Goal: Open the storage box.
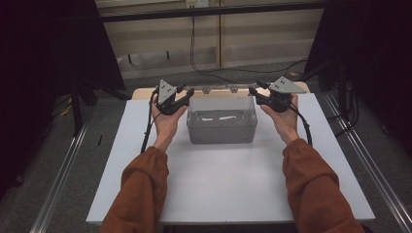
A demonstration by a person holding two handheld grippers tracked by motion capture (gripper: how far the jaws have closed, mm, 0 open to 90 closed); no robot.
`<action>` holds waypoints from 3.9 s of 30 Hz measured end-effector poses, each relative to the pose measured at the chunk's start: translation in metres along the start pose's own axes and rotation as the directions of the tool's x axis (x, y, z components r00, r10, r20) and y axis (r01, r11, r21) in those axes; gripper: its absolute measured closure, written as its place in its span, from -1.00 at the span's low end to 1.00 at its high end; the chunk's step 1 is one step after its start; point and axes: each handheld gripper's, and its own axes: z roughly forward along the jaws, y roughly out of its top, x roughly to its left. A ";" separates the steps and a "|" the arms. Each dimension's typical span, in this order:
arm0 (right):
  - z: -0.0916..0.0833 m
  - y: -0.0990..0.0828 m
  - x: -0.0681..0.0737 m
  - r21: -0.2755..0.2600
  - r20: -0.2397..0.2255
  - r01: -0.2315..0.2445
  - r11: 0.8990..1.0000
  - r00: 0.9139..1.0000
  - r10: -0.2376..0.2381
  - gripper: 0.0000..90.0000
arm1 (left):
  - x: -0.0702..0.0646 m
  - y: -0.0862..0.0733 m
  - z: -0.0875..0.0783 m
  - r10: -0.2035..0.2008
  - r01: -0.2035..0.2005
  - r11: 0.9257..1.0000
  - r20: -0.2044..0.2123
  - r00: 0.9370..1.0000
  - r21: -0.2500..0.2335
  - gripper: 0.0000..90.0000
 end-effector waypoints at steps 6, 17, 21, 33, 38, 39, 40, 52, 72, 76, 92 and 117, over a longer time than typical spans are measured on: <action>0.007 0.002 -0.003 -0.005 -0.020 -0.022 1.000 1.000 0.022 0.34 | 0.003 0.002 0.003 -0.001 0.001 1.000 0.000 1.000 -0.007 0.34; 0.018 -0.003 -0.007 -0.006 -0.022 -0.070 0.998 0.997 0.070 0.28 | 0.006 -0.003 0.011 -0.031 0.031 1.000 0.000 1.000 -0.005 0.37; 0.021 0.002 -0.009 0.004 -0.013 -0.038 0.999 0.999 0.038 0.27 | 0.009 -0.001 0.013 -0.048 0.048 0.999 -0.012 0.999 -0.003 0.37; 0.033 0.002 -0.016 0.004 -0.010 -0.064 0.998 0.998 0.064 0.28 | 0.018 0.000 0.024 -0.032 0.032 0.999 -0.014 0.999 0.013 0.41; 0.037 -0.004 -0.021 0.019 -0.010 -0.082 0.996 0.997 0.082 0.29 | 0.020 0.000 0.029 -0.025 0.025 0.999 -0.003 1.000 0.025 0.41; 0.038 -0.005 -0.022 0.021 -0.006 -0.086 0.996 0.996 0.086 0.29 | 0.020 -0.001 0.029 -0.026 0.026 0.999 -0.005 1.000 0.028 0.41; 0.039 -0.006 -0.022 0.024 -0.006 -0.084 0.996 0.996 0.084 0.30 | 0.019 0.000 0.029 -0.036 0.036 0.999 -0.007 0.999 0.022 0.42; 0.048 -0.012 -0.022 0.037 -0.011 -0.114 0.993 0.993 0.114 0.34 | 0.022 -0.001 0.039 -0.048 0.048 0.998 0.002 0.999 0.034 0.51; 0.060 -0.022 -0.026 0.067 -0.016 -0.127 0.990 0.992 0.128 0.32 | 0.028 -0.013 0.051 -0.069 0.068 0.994 0.009 0.998 0.086 0.54; 0.063 -0.026 -0.027 0.069 -0.014 -0.144 0.987 0.989 0.145 0.34 | 0.028 -0.014 0.053 -0.079 0.077 0.994 0.015 0.997 0.082 0.54; 0.068 -0.028 -0.027 0.077 -0.009 -0.155 0.985 0.988 0.156 0.40 | 0.032 -0.020 0.059 -0.109 0.105 0.986 0.026 0.994 0.127 0.55; 0.081 -0.024 -0.038 0.125 -0.005 -0.259 0.958 0.965 0.261 0.47 | 0.040 -0.013 0.067 -0.229 0.222 0.955 0.014 0.973 0.198 0.57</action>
